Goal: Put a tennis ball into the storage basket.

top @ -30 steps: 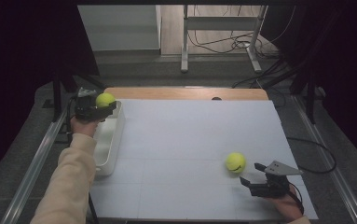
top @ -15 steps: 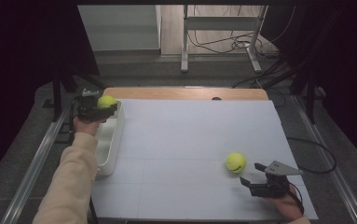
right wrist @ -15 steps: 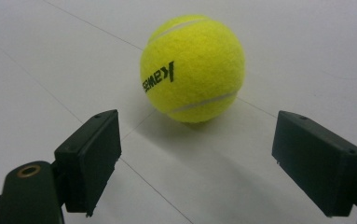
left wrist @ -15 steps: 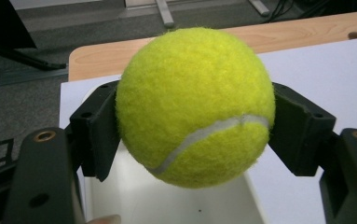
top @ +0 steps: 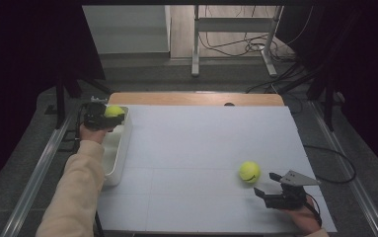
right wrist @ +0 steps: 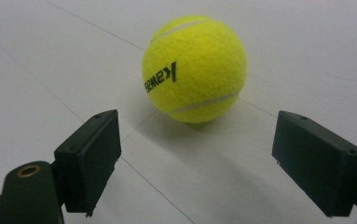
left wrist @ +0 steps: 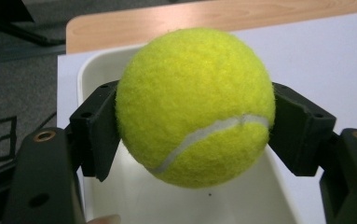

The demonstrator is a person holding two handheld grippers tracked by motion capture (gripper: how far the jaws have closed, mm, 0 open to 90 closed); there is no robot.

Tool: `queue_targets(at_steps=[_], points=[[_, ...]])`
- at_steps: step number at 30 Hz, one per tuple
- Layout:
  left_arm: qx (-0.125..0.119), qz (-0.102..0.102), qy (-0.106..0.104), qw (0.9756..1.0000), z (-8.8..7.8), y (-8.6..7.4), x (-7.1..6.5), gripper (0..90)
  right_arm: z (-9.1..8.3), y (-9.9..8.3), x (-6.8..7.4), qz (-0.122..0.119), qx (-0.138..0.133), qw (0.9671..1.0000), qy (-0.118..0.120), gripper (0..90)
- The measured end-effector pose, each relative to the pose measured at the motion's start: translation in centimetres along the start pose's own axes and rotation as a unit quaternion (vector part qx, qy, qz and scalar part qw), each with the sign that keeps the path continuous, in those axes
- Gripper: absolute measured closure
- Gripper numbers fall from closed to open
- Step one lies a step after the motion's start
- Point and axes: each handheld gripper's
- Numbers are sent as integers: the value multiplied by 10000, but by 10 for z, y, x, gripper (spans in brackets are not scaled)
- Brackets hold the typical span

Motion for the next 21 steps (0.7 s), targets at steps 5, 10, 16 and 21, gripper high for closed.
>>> queue_targets(at_steps=[5,10,16,21], points=[[16,9,15,10000,1,-1,1,264,0,0,0,-11,4,10000,-4,159],[36,12,-4,10000,2,0,-1,264,0,0,0,-21,4,10000,-5,159],[44,45,10,10000,2,0,-2,263,0,0,0,-13,5,10000,-8,159],[27,24,33,10000,1,0,-2,259,0,0,0,-18,10,10000,-7,159]])
Point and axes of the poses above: each handheld gripper's, and its own axes: z roughly forward along the jaws, y roughly out of its top, x roughly to its left, and after that the axes turned 10 degrees about z, right-handed
